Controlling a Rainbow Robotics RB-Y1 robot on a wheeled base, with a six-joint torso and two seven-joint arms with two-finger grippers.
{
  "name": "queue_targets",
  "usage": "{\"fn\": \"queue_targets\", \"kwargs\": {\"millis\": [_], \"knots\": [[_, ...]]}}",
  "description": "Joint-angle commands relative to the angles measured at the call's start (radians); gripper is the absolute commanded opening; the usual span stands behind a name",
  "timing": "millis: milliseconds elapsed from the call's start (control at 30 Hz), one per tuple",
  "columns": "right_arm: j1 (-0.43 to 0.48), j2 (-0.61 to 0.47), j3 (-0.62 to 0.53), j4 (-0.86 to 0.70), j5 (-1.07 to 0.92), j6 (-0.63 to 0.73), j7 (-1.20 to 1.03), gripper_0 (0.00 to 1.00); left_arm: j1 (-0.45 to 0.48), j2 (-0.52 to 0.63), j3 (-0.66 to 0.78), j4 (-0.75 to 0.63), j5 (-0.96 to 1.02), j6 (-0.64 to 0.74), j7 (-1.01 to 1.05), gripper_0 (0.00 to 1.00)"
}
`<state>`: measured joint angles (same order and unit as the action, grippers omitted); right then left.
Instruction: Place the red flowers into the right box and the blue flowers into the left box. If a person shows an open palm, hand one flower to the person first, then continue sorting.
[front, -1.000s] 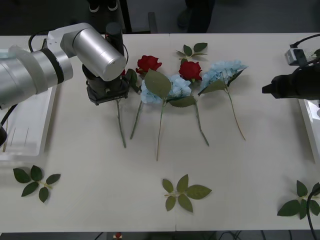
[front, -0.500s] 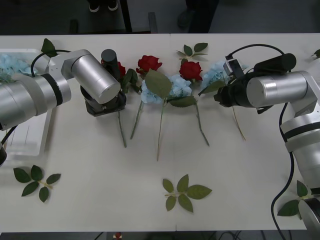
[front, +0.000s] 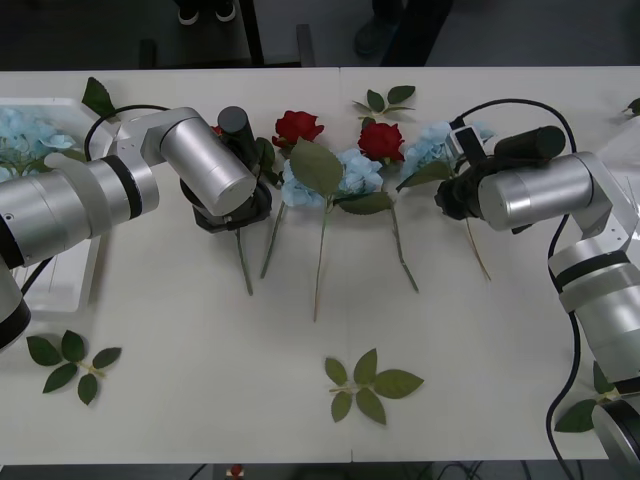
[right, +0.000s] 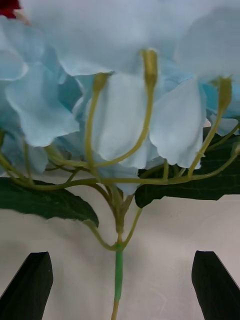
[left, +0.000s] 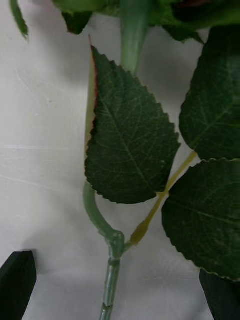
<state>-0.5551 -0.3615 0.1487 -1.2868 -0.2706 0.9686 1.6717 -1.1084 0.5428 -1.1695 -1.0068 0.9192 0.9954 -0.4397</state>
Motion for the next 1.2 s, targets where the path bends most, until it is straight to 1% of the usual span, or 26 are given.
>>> {"fn": "queue_targets", "kwargs": {"millis": [33, 67, 100, 133, 167, 200, 233, 267, 300, 333, 367, 433, 700, 867, 1033, 1200], "knots": [[-0.034, 0.010, -0.015, 0.046, -0.001, -0.042, -0.033, 0.81, 0.007, -0.001, 0.011, 0.002, -0.011, -0.015, 0.026, 0.93], [-0.034, 0.012, -0.014, 0.047, -0.002, -0.044, -0.033, 0.78, 0.009, -0.001, 0.011, 0.002, -0.017, -0.020, 0.026, 0.86], [-0.035, 0.015, -0.012, 0.047, -0.002, -0.044, -0.037, 0.71, 0.012, -0.001, 0.011, 0.004, -0.023, -0.023, 0.026, 0.77], [-0.035, 0.015, -0.011, 0.047, -0.004, -0.044, -0.038, 0.64, 0.013, -0.001, 0.011, 0.004, -0.028, -0.024, 0.026, 0.70], [-0.034, 0.016, -0.012, 0.047, -0.007, -0.044, -0.041, 0.50, 0.018, -0.001, 0.013, 0.005, -0.039, -0.026, 0.027, 0.59], [-0.034, 0.018, -0.012, 0.049, -0.009, -0.044, -0.043, 0.43, 0.019, -0.001, 0.011, 0.005, -0.045, -0.027, 0.026, 0.53], [-0.035, 0.018, -0.012, 0.049, -0.010, -0.044, -0.046, 0.32, 0.021, -0.001, 0.011, 0.008, -0.056, -0.029, 0.026, 0.43], [-0.034, 0.019, -0.012, 0.049, -0.012, -0.044, -0.047, 0.25, 0.024, -0.001, 0.011, 0.010, -0.062, -0.031, 0.026, 0.34], [-0.034, 0.021, -0.012, 0.049, -0.013, -0.044, -0.050, 0.15, 0.025, -0.001, 0.011, 0.013, -0.071, -0.032, 0.024, 0.18], [-0.034, 0.023, -0.012, 0.049, -0.013, -0.044, -0.052, 0.09, 0.027, -0.001, 0.011, 0.014, -0.076, -0.032, 0.024, 0.12], [-0.034, 0.024, -0.011, 0.049, -0.015, -0.044, -0.055, 0.00, 0.032, -0.001, 0.011, 0.016, -0.086, -0.035, 0.024, 0.04], [-0.034, 0.029, -0.011, 0.049, -0.019, -0.044, -0.056, 0.00, 0.035, -0.001, 0.011, 0.019, -0.091, -0.040, 0.021, 0.00], [-0.035, 0.027, -0.020, 0.023, -0.044, -0.031, -0.063, 0.00, 0.035, -0.001, 0.011, 0.020, -0.086, -0.041, 0.016, 0.00], [-0.034, 0.027, -0.077, -0.086, -0.062, 0.091, -0.047, 0.00, 0.036, 0.019, 0.011, 0.005, -0.074, -0.058, 0.003, 0.00], [-0.034, 0.026, -0.143, -0.247, -0.122, 0.266, -0.044, 0.00, 0.035, 0.123, 0.011, -0.124, -0.010, -0.058, -0.024, 0.00], [-0.034, 0.026, -0.216, -0.353, -0.206, 0.380, -0.038, 0.00, 0.036, 0.243, 0.014, -0.257, 0.073, -0.058, -0.083, 0.00]]}}
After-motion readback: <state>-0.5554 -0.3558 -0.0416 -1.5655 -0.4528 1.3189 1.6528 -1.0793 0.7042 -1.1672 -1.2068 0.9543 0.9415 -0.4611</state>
